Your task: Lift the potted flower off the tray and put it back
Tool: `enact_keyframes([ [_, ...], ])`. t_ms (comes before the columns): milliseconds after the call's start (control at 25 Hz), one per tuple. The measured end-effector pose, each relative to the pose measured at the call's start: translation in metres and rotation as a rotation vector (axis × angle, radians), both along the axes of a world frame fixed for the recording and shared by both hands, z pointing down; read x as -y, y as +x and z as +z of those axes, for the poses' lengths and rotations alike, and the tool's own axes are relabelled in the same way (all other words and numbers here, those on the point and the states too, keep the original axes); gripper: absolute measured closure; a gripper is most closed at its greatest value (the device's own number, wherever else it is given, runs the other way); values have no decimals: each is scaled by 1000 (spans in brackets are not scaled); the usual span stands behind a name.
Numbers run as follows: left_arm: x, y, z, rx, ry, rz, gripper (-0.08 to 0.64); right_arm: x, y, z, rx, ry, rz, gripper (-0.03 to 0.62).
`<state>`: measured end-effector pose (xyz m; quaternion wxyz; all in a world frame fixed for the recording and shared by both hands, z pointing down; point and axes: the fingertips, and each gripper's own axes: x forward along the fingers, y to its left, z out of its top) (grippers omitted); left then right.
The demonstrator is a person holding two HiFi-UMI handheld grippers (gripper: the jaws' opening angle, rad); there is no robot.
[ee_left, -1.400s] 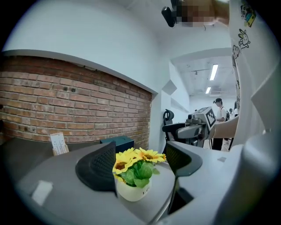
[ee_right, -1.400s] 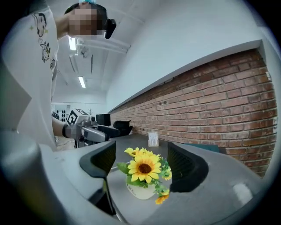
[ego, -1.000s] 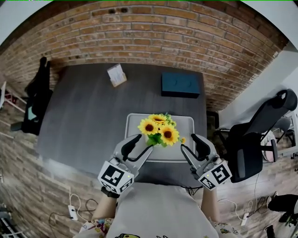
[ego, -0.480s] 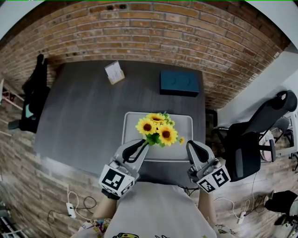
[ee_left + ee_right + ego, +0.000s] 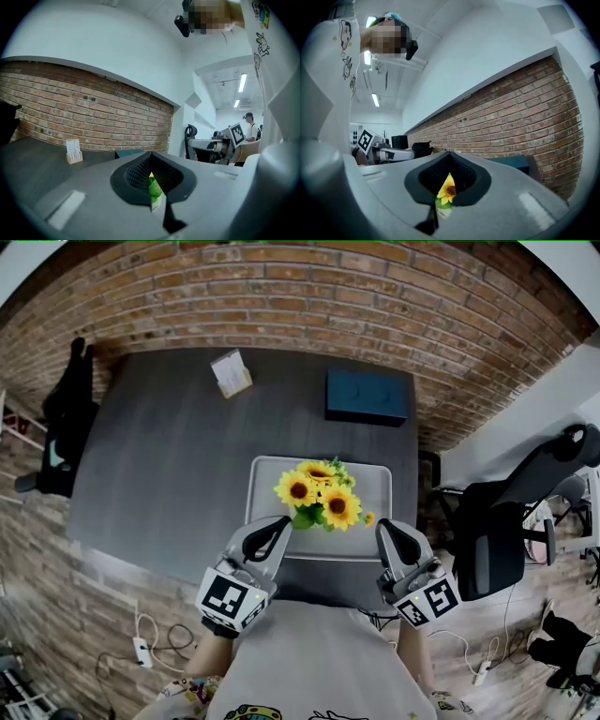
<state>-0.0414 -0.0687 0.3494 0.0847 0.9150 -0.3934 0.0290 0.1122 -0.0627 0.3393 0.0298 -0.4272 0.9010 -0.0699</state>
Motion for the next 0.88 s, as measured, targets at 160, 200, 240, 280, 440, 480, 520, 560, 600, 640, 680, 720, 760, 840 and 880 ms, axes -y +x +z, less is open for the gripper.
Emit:
enact_keyframes([
  [160,2,1,2,8,-3,5,550,3,1,1,-14,-4,9,592],
  [200,2,1,3,13,0,7,550,4,1,2,-14,-6,12,592],
  [240,2,2,3,17,1,9,550,4,1,2,-13,-7,14,592],
  [280,1,2,4,20,-1,10,550,4,1,2,-13,-9,15,592],
  [440,0,2,6,26,-11,12,551,4,0,4,-19,-12,16,592],
  [480,0,2,7,26,-11,13,550,4,0,4,-20,-14,15,592],
  [520,0,2,7,26,-10,14,549,4,0,5,-21,-16,14,592],
  [560,-1,2,8,26,-11,14,551,4,0,6,-22,-17,14,592],
  [600,-1,2,8,26,-11,14,550,4,-1,6,-22,-17,13,591],
  [640,-1,2,8,27,-12,13,551,4,-1,6,-22,-17,13,592],
  [680,-1,2,8,27,-13,13,550,3,-1,6,-22,-17,13,592],
  [720,-1,2,8,28,-13,12,551,3,-1,5,-22,-16,13,592],
  [760,-1,2,8,28,-13,10,550,3,-1,5,-23,-14,14,592],
  [840,-1,1,8,27,-10,7,549,3,0,4,-26,-13,15,591],
  [880,-1,1,8,25,-8,5,551,3,0,4,-26,-13,16,592],
])
